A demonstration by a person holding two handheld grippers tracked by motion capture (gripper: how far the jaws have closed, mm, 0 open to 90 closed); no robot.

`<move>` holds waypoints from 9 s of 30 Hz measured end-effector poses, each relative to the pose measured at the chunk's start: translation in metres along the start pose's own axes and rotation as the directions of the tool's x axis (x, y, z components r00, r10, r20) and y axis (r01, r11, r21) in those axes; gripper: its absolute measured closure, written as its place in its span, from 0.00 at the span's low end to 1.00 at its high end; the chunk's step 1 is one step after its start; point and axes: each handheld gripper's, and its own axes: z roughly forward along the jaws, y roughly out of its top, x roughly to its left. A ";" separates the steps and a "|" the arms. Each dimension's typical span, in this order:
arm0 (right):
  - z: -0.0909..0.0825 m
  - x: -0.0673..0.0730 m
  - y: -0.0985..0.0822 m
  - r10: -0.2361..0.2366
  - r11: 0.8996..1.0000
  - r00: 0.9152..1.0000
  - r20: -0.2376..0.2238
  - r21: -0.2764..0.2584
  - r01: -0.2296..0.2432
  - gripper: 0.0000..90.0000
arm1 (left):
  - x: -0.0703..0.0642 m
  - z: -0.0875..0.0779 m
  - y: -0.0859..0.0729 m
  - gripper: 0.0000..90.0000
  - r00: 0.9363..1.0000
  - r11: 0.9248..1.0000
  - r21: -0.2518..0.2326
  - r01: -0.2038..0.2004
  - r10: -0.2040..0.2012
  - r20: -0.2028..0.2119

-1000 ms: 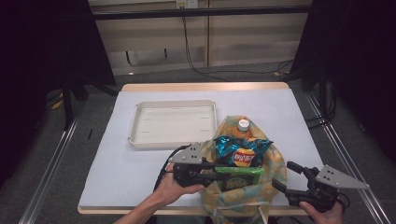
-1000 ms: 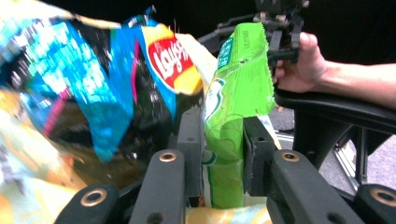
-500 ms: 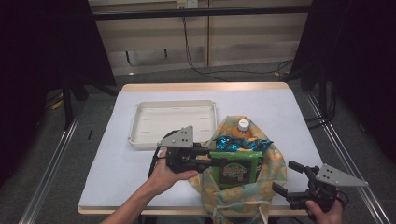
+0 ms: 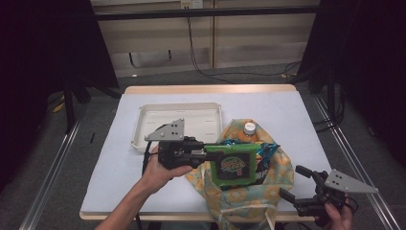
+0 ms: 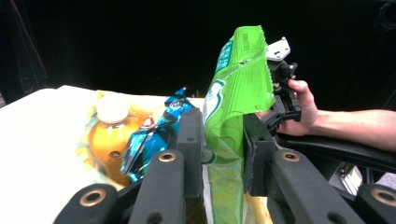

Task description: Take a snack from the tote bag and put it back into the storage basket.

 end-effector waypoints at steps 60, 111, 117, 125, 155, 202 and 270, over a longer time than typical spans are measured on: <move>-0.003 0.003 -0.002 -0.083 0.996 0.996 0.024 -0.009 0.083 0.00 | 0.028 -0.093 0.017 0.81 0.982 0.994 -0.105 0.033 -0.052 -0.179; -0.001 0.004 -0.005 -0.091 0.996 0.996 0.018 -0.008 0.091 0.00 | 0.150 -0.132 -0.042 0.82 0.864 0.986 0.013 0.167 -0.140 -0.483; 0.000 0.003 -0.005 -0.090 0.996 0.996 0.012 -0.005 0.090 0.00 | 0.169 -0.134 -0.045 0.82 0.852 0.984 0.033 0.177 -0.137 -0.505; 0.000 0.003 -0.005 -0.085 0.996 0.996 0.010 -0.003 0.085 0.00 | 0.188 -0.133 -0.043 0.82 0.839 0.983 0.035 0.181 -0.136 -0.527; 0.002 0.003 -0.005 -0.087 0.996 0.996 -0.008 0.001 0.087 0.00 | 0.246 -0.139 -0.086 0.82 0.749 0.951 0.011 0.308 -0.236 -0.620; 0.003 0.003 -0.005 -0.084 0.996 0.996 -0.022 0.010 0.084 0.00 | 0.251 -0.158 -0.086 0.31 0.635 0.927 -0.046 0.373 -0.291 -0.716; 0.004 0.001 -0.006 -0.081 0.996 0.997 -0.019 0.027 0.081 0.00 | 0.266 -0.081 -0.125 1.00 0.708 0.750 0.374 0.546 -0.175 -0.684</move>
